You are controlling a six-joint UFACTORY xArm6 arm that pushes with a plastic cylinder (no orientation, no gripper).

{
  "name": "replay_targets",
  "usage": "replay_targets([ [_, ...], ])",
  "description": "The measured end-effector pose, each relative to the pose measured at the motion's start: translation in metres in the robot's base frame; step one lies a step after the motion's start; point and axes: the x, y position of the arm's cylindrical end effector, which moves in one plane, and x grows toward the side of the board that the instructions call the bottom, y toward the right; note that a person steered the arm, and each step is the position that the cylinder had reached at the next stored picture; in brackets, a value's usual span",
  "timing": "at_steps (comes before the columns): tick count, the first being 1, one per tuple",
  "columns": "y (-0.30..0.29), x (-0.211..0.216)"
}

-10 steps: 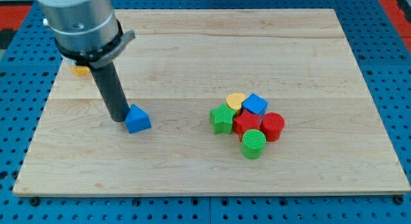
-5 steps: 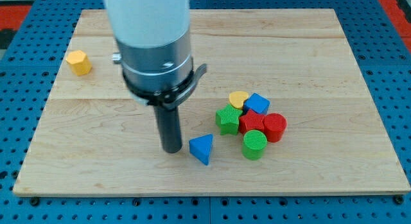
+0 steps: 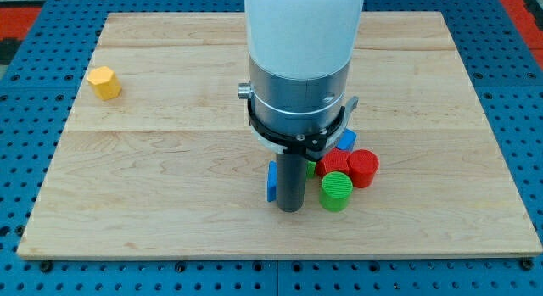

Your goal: Push the triangle into the green star

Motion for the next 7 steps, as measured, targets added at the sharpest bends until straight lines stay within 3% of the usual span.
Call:
replay_targets([
  [1,-0.001,-0.005],
  [2,-0.007,0.022],
  [3,-0.057,0.027],
  [4,-0.053,-0.011],
  [7,-0.003,0.005],
])
